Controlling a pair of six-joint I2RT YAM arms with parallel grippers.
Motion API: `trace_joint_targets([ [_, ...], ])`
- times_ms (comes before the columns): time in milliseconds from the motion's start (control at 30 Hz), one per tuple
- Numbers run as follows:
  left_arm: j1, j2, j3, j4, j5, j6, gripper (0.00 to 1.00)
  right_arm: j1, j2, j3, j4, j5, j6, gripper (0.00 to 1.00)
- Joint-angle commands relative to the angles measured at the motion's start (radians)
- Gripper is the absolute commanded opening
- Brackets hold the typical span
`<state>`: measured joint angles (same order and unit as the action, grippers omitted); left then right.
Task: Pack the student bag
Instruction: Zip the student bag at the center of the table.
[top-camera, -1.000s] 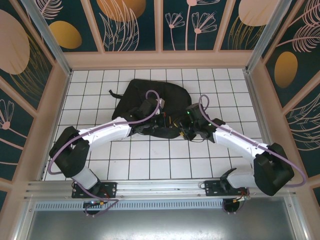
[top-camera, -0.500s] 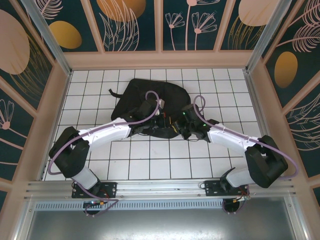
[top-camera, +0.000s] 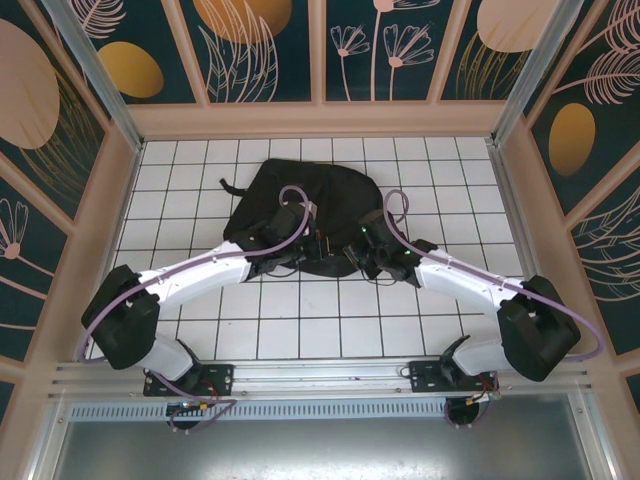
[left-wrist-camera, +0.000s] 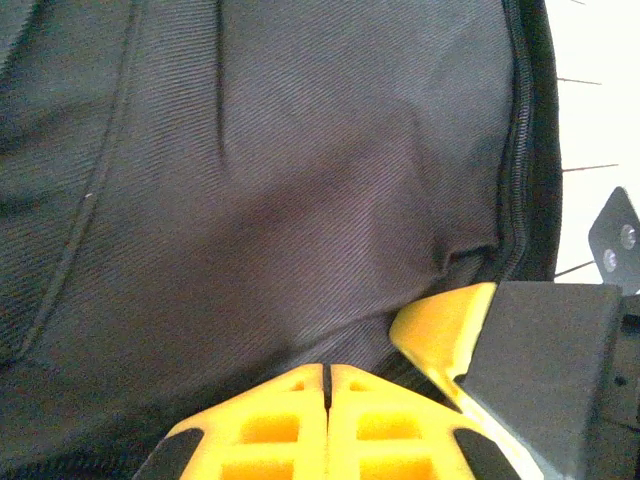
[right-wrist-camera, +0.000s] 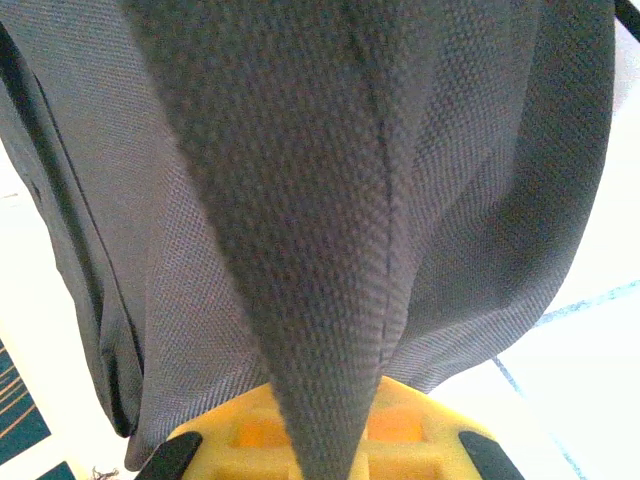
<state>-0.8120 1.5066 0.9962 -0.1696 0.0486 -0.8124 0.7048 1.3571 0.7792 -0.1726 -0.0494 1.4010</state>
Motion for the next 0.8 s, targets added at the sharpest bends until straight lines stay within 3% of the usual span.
trace_joint_targets([
  [0, 0.007, -0.048, -0.018, -0.042, -0.07, 0.037, 0.0, -0.011, 0.0, 0.012, -0.114, 0.137, -0.056, 0.0],
  [300, 0.007, -0.078, -0.018, -0.077, -0.189, 0.115, 0.0, -0.009, 0.029, 0.045, -0.146, 0.158, -0.119, 0.0],
  [767, 0.023, -0.115, -0.073, -0.085, -0.244, 0.112, 0.0, -0.058, -0.013, 0.021, -0.15, 0.138, -0.157, 0.0],
])
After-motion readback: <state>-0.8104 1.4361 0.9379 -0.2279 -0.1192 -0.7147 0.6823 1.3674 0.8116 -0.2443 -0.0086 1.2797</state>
